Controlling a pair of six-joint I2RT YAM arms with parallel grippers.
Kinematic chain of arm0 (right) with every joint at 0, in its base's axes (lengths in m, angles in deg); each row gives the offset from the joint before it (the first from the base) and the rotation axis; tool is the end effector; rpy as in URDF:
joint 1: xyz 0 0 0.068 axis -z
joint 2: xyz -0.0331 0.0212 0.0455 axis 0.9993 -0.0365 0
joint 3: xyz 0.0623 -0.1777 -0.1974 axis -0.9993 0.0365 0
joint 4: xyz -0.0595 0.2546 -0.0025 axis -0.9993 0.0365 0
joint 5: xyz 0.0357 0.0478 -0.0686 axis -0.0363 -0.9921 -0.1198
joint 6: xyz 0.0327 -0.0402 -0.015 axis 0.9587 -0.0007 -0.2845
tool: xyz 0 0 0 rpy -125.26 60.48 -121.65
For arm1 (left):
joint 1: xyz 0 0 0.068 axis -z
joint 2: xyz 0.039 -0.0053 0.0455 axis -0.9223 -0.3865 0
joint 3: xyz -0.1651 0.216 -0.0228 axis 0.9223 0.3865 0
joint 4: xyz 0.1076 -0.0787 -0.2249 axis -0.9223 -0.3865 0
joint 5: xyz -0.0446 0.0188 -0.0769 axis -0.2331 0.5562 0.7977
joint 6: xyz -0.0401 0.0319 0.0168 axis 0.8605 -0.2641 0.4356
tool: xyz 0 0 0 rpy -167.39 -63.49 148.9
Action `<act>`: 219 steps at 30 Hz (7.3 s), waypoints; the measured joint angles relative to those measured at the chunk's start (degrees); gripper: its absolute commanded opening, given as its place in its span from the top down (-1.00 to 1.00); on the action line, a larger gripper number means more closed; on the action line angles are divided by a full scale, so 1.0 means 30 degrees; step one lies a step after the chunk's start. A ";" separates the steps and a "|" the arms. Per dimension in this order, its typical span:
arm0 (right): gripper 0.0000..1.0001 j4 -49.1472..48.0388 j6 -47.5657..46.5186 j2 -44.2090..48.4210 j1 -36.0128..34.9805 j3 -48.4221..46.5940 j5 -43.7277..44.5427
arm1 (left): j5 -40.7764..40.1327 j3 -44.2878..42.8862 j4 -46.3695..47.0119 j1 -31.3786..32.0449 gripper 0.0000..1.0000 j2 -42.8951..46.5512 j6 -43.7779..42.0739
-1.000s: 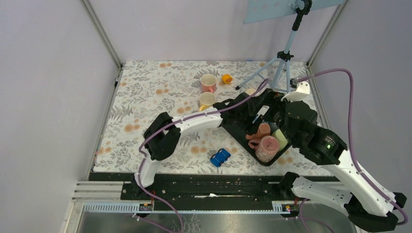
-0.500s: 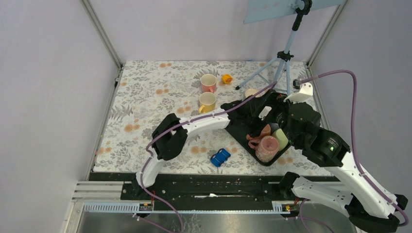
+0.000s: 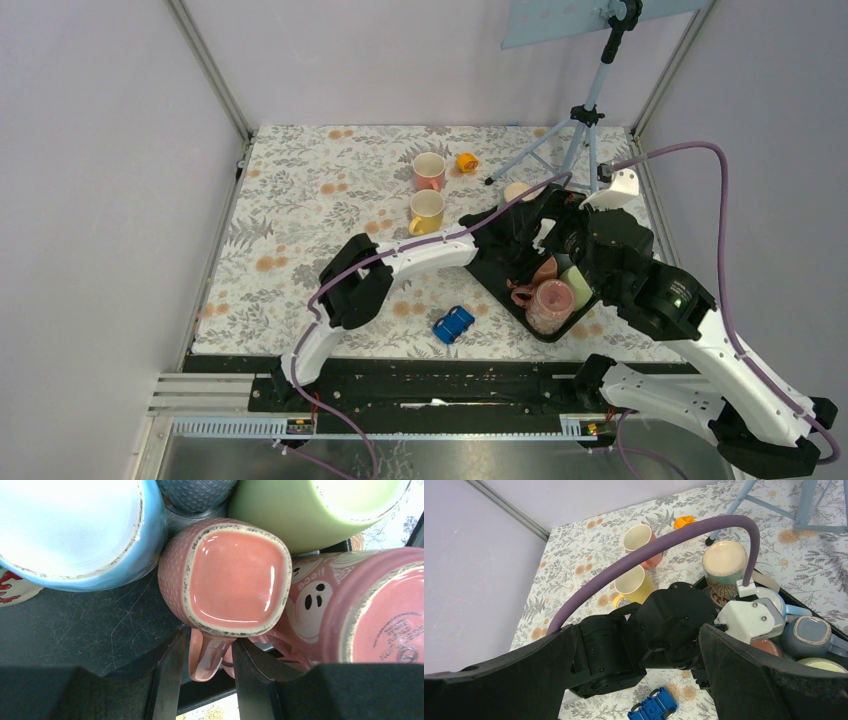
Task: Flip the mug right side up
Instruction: Turn over the cup on the tray.
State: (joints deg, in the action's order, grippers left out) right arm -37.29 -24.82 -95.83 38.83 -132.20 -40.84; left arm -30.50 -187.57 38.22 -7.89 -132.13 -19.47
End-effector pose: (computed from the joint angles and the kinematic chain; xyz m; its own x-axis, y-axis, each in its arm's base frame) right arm 0.1119 0.0997 0.4384 -0.2488 0.4178 -0.8738 -0.1836 0.8655 0.4661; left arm 0.2479 -0.4347 0.2080 -0.4163 0.6393 -0.6466 0.9004 0.3887 -0.1954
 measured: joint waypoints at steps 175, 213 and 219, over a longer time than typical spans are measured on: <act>0.15 -3.9000 1.7209 -1.4761 0.7031 0.7584 -1.9715 | 0.5916 0.7337 0.8094 -0.9573 1.00 1.4535 1.2560; 1.00 -3.1795 1.2692 -1.2466 0.6725 0.7176 -2.0320 | 0.4787 1.0193 0.8655 -1.0156 -0.05 1.5912 1.2101; 1.00 -2.8115 1.0367 -1.1584 0.6441 0.6732 -1.9620 | 0.4554 1.0593 0.8517 -1.0207 -0.11 1.5912 1.1832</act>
State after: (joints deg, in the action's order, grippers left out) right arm -121.64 6.29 -130.58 58.15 -112.01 -99.70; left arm -16.84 -155.79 63.77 -38.51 -84.40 16.02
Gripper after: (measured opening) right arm 0.272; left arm 0.532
